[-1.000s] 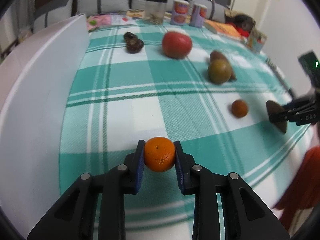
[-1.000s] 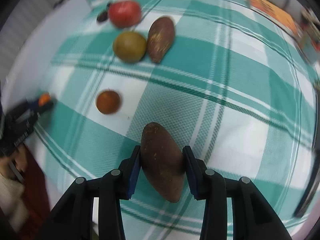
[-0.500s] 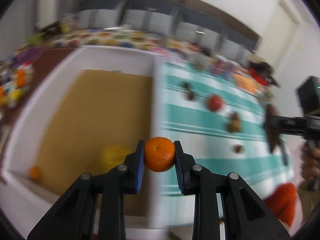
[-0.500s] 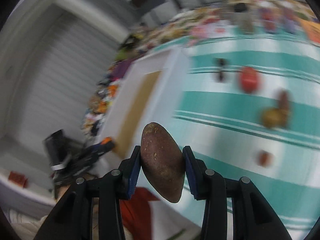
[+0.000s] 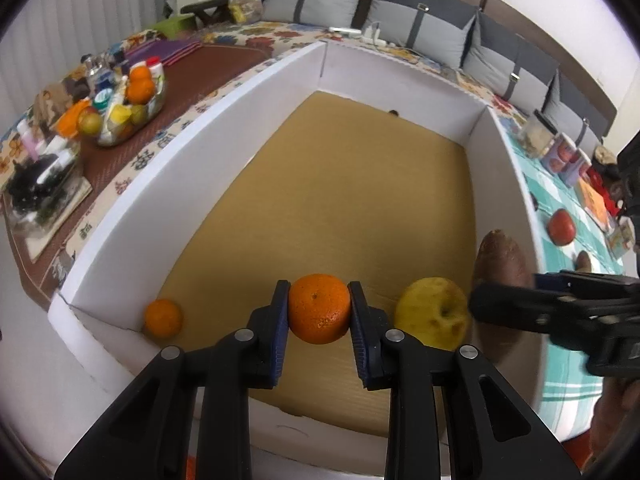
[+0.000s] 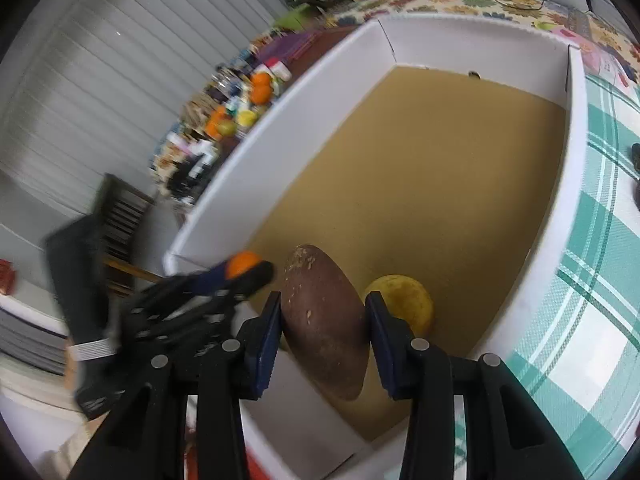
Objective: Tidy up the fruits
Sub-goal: 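Carry the orange and sweet potato into the white box and release them, then bring both open tools back over the tablecloth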
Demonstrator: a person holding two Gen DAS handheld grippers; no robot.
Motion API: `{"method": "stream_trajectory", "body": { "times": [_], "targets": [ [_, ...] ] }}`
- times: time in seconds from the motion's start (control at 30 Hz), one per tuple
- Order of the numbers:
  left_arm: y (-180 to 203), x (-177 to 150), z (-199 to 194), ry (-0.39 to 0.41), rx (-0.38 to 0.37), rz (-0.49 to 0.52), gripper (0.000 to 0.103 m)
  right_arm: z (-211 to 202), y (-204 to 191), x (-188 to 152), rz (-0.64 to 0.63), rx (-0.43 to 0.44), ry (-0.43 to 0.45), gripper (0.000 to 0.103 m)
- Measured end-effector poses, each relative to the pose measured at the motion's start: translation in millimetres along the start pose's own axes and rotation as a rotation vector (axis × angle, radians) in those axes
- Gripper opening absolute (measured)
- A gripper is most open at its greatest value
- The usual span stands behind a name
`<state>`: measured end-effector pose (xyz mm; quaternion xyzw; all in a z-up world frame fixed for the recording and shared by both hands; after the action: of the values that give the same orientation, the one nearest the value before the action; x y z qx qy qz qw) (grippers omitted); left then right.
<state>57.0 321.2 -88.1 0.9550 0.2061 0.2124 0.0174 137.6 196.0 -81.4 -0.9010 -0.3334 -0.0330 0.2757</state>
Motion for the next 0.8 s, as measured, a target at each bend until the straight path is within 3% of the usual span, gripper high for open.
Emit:
{"method": "stream_trajectory", "body": {
  "times": [0.1, 0.17, 0.3, 0.37, 0.43, 0.6, 0.8],
  "targets": [
    [-7, 1, -3, 0.014, 0.032, -0.012, 0.039, 15, 1, 6, -0.003, -0.045, -0.011, 0.043],
    [-9, 2, -13, 0.041, 0.040, -0.029, 0.068, 7, 2, 8, -0.002, -0.055, 0.023, 0.056],
    [-2, 7, -44, 0.136, 0.028, -0.043, 0.077, -53, 9, 2, -0.010, -0.077, 0.147, 0.070],
    [12, 9, -63, 0.191, 0.002, -0.033, 0.084, -84, 14, -3, -0.019, -0.112, 0.217, 0.088],
    [30, 10, -78, 0.231, -0.030, -0.006, 0.085, -119, 24, -18, -0.018, -0.163, 0.303, 0.097],
    [104, -2, -94, 0.263, -0.133, 0.118, 0.088, -180, 82, -78, 0.041, -0.343, 0.448, 0.102],
    [212, -42, -60, 0.157, -0.258, 0.333, 0.089, -199, 205, -194, 0.267, -0.584, 0.472, 0.103]
  ]
}}
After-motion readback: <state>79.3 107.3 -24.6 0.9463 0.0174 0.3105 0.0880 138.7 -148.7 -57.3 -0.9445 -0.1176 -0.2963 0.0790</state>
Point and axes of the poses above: each gripper's, at about its wrist camera, not at the fingertips, and z roughly the way its jaws point, y to its right, x to its top, the point moved 1 cm from there along z, roughly the way its jaws point, and after that the axes turned 9 degrees about -y, right-handed, at the moved point
